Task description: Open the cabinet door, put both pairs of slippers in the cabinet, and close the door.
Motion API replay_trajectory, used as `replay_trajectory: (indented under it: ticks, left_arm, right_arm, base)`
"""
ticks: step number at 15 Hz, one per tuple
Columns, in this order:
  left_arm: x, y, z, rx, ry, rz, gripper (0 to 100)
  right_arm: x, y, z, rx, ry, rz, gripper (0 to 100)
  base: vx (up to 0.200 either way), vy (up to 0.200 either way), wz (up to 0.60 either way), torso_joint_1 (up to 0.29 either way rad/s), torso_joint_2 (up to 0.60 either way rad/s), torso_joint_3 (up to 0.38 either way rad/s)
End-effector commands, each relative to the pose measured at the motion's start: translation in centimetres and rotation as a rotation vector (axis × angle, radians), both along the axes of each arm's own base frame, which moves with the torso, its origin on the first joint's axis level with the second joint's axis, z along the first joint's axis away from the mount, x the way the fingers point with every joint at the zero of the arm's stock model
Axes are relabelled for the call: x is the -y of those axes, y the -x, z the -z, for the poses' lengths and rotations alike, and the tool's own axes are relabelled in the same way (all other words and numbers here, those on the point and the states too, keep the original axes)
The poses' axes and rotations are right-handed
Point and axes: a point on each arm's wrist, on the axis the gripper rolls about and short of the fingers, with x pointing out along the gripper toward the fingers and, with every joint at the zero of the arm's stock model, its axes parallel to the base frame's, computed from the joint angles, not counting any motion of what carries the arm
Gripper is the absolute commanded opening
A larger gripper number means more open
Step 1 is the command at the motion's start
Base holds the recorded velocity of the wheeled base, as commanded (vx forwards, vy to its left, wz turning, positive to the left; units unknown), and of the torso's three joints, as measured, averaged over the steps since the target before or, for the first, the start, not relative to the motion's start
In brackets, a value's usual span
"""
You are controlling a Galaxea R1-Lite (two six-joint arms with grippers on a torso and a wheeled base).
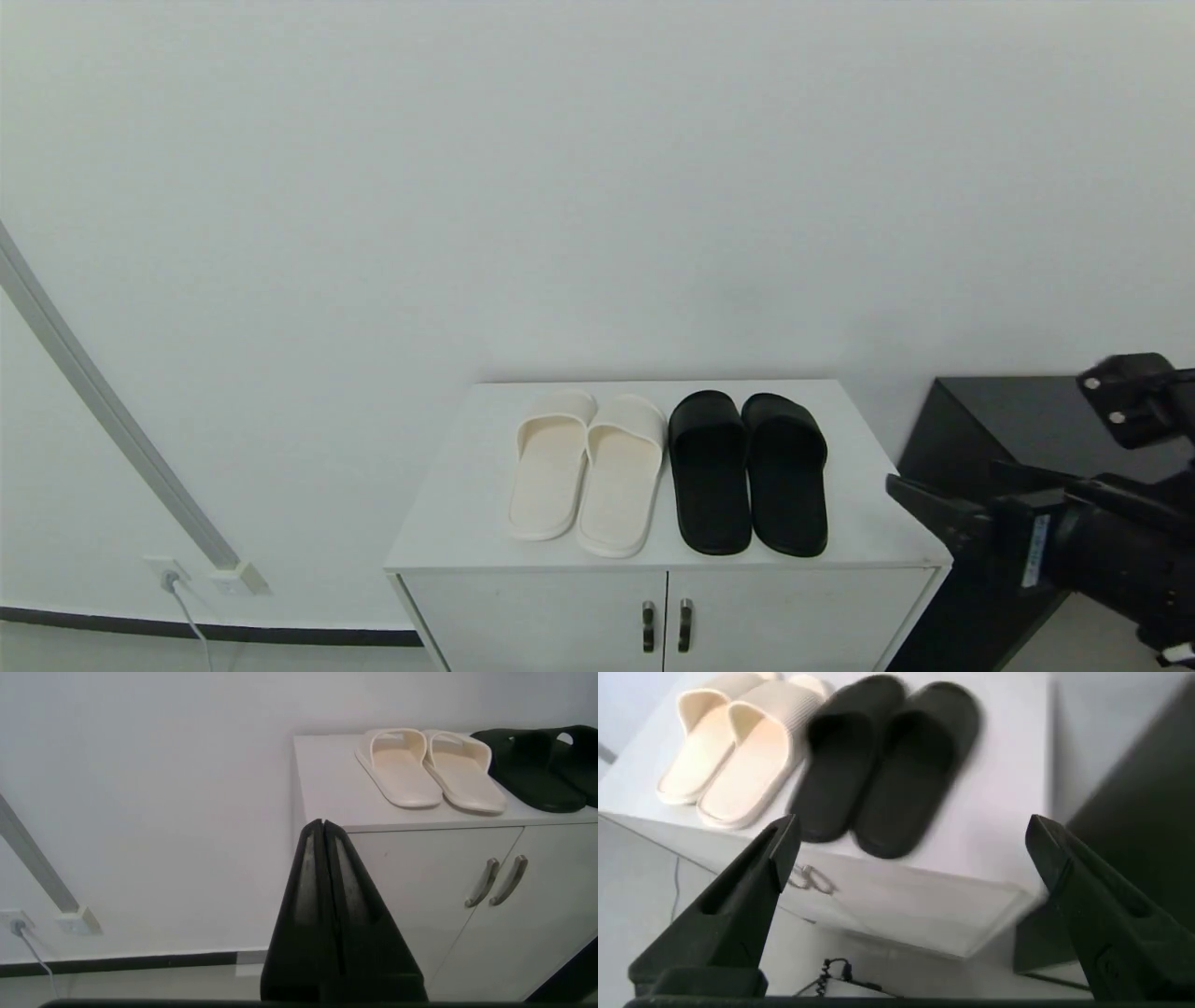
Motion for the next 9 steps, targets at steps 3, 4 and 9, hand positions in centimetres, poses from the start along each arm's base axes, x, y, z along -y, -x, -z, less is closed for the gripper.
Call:
replay_trajectory:
  ticks: [3, 4, 9]
  left_arm:
    - [0.0, 0.0, 0.0, 0.0, 0.0, 0.0, 0]
    - [0.0, 0.0, 0.0, 0.0, 0.0, 0.0, 0]
    - [0.0, 0.0, 0.0, 0.0, 0.0, 0.0, 0]
  right_arm:
    - [-7.3, -4.7, 2.4, -0.064, 0.035, 0.022, 100]
    - [-8.0, -5.4, 2.6, -0.07, 0.038, 0.023, 100]
    - [-11.8, -10.0, 6.3, -0.105, 0.064, 0.159, 100]
  base:
    - [0.0, 0.0, 0.0, 0.0, 0.0, 0.0]
    - [0.0, 0.0, 0.0, 0.0, 0.0, 0.0]
    - [0.0, 0.0, 0.0, 0.0, 0.0, 0.0]
